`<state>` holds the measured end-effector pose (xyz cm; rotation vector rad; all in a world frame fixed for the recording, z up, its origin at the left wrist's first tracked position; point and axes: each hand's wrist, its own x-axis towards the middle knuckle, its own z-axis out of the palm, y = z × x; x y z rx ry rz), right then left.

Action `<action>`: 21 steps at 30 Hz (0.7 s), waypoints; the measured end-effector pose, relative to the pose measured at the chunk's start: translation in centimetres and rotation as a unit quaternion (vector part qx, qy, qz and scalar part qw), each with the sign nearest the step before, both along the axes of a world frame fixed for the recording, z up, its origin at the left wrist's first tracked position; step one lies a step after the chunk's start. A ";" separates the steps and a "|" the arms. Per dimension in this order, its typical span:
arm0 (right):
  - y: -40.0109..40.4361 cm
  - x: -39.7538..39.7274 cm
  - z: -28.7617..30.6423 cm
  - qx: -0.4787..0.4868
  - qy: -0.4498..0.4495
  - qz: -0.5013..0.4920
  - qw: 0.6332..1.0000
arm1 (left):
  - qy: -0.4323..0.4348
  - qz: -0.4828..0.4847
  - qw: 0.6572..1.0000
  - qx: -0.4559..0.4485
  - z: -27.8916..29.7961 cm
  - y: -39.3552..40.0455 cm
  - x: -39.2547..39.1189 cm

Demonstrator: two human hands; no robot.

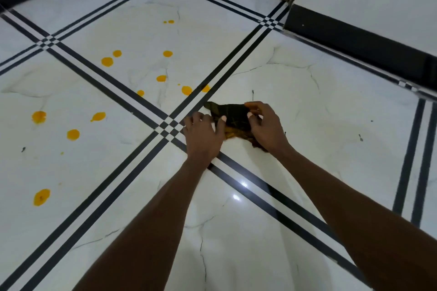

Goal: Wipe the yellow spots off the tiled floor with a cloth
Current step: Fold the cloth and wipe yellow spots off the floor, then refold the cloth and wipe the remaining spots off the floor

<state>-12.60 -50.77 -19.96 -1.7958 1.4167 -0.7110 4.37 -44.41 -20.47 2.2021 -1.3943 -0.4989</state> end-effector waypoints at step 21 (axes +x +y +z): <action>2.3 -4.7 7.1 0.467 -0.393 -0.048 0.790 | 0.442 -0.082 0.893 -0.004 17.8 -2.5 -1.2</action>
